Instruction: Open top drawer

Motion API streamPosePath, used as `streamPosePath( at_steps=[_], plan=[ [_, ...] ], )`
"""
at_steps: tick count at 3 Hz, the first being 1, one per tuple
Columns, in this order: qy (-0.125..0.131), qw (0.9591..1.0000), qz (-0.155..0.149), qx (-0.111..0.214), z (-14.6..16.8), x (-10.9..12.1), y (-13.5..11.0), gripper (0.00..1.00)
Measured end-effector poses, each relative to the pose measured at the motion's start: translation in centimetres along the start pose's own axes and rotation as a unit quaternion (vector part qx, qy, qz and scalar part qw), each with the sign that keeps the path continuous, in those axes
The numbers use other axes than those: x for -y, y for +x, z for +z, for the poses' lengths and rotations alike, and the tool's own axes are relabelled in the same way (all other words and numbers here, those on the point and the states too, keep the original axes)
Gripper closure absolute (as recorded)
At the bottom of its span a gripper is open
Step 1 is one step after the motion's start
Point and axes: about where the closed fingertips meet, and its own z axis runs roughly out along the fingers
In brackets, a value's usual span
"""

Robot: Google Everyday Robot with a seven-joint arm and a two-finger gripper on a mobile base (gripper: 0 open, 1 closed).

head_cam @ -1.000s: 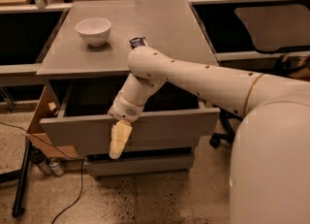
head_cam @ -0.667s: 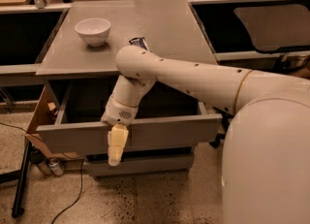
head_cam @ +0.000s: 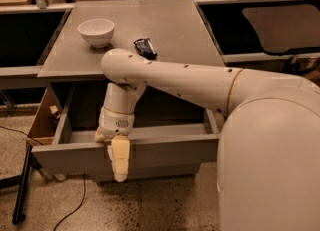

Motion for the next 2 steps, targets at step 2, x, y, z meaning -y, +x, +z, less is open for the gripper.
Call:
streamPosePath(
  at_steps=[2],
  plan=[
    [-0.057, 0.9978, -0.022, -0.025, 1.2, -2.9, -0.2, 0.00]
  ],
)
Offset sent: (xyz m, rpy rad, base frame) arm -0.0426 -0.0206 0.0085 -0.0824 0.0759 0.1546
